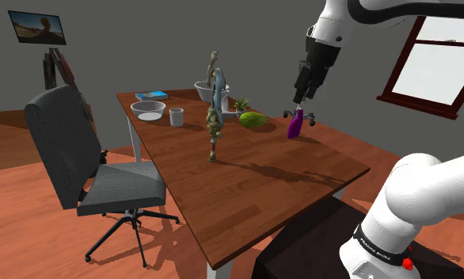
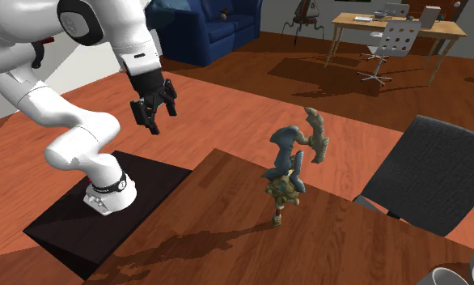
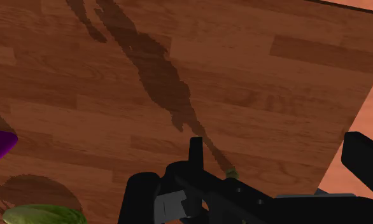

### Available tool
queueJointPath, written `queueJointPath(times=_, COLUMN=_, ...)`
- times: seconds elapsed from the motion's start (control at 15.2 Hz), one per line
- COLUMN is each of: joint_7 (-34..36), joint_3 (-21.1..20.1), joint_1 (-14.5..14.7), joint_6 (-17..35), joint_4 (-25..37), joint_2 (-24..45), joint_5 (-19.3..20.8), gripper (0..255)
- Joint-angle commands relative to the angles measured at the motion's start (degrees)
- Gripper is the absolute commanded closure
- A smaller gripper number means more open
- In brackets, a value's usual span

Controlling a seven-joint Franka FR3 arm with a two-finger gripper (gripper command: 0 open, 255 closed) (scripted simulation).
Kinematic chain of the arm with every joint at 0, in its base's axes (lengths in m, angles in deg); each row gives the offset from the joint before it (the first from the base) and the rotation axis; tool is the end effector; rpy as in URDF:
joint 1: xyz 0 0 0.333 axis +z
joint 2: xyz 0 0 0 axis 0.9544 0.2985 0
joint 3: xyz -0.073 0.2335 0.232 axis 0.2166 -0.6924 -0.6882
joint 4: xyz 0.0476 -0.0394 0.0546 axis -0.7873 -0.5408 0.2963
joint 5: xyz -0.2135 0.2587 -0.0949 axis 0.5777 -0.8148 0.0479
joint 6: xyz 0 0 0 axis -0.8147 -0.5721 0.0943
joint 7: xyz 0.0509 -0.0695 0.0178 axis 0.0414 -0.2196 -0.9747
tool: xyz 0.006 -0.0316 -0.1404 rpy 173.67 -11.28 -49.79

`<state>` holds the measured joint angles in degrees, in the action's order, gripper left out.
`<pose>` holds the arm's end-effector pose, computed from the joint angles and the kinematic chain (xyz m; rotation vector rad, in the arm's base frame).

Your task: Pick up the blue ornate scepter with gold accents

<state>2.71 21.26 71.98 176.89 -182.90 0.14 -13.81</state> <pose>0.2553 0.0198 0.5919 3.1312 0.0723 0.2268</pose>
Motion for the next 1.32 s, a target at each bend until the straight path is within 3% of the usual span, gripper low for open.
queueJointPath(times=0.0, joint_7=0.00, joint_3=0.00, joint_1=0.00, joint_6=0.00, joint_4=0.00, joint_2=0.00, joint_5=0.00, gripper=0)
queueJointPath(times=0.4, joint_7=4.53, joint_3=-3.78, joint_1=-0.65, joint_6=22.12, joint_4=-8.96, joint_2=1.83, joint_5=-0.48, gripper=0)
queueJointPath(times=0.79, joint_7=10.44, joint_3=-8.78, joint_1=-3.21, joint_6=44.96, joint_4=-13.15, joint_2=9.23, joint_5=1.06, gripper=0)
queueJointPath(times=1.06, joint_7=16.48, joint_3=-13.94, joint_1=-7.90, joint_6=59.53, joint_4=-12.92, joint_2=16.49, joint_5=4.74, gripper=0)
queueJointPath(times=1.25, joint_7=23.49, joint_3=-20.52, joint_1=-15.16, joint_6=69.40, joint_4=-11.06, joint_2=22.28, joint_5=10.36, gripper=0)
